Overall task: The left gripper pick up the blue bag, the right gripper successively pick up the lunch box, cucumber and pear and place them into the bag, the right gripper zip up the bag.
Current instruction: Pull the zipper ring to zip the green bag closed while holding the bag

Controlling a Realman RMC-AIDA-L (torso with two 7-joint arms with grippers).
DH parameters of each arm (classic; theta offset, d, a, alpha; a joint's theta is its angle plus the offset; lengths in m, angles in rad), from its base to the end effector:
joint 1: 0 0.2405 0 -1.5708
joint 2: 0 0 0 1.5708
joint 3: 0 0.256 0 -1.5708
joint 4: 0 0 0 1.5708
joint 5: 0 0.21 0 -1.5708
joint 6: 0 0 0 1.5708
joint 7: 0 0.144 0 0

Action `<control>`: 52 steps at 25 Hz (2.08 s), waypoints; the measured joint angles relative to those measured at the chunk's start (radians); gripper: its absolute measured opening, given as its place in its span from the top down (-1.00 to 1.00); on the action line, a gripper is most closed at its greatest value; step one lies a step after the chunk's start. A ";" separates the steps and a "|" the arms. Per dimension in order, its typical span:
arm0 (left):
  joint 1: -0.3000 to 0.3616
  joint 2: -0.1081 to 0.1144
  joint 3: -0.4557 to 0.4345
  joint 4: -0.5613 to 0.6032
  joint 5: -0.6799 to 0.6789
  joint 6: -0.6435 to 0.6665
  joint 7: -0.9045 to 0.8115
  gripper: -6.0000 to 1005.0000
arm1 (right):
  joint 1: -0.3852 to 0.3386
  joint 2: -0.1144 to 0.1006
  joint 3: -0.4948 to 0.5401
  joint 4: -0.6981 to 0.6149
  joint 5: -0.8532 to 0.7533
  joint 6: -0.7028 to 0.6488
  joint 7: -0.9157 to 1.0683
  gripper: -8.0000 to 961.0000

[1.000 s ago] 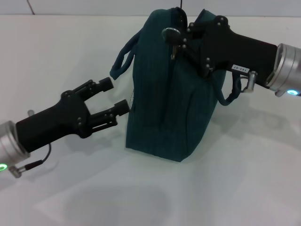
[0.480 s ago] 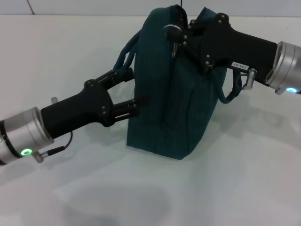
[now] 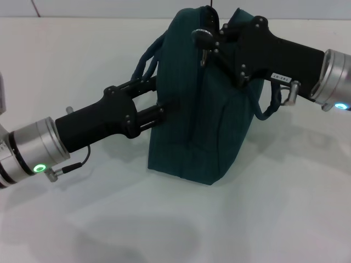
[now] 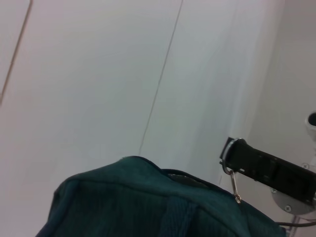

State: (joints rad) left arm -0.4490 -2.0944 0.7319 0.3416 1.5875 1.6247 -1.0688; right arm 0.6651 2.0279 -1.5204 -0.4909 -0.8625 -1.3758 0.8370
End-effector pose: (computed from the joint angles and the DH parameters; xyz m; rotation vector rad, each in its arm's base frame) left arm -0.2623 0.2937 -0.0242 -2.4437 -0.6075 -1.2078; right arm 0.1421 0.3635 -0.0334 -2.5261 -0.0756 1.2094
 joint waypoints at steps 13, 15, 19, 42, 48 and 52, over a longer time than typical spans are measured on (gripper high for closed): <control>-0.004 0.002 0.029 -0.002 -0.008 0.009 0.005 0.32 | -0.012 0.000 -0.024 0.000 0.026 -0.003 0.001 0.95; -0.006 0.002 0.031 -0.001 -0.007 0.009 0.005 0.60 | -0.012 0.000 -0.024 0.000 0.027 -0.003 0.002 0.95; -0.007 0.003 0.031 0.000 -0.005 0.009 0.001 0.76 | -0.013 0.000 -0.024 0.000 0.028 -0.004 0.004 0.95; 0.001 0.017 0.200 0.073 0.054 0.096 -0.048 0.88 | -0.016 -0.002 -0.030 0.012 0.116 0.069 0.046 0.95; 0.001 0.019 0.200 0.082 0.114 0.130 -0.070 0.88 | -0.013 -0.003 -0.029 0.011 0.127 0.122 0.044 0.95; 0.008 0.029 0.200 0.082 0.125 0.151 -0.067 0.88 | -0.012 -0.003 -0.029 0.012 0.128 0.161 0.049 0.95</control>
State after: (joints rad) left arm -0.4412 -2.0657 0.9316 0.4234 1.7122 1.7756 -1.1363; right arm 0.6533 2.0248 -1.5493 -0.4793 -0.7349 -1.2146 0.8857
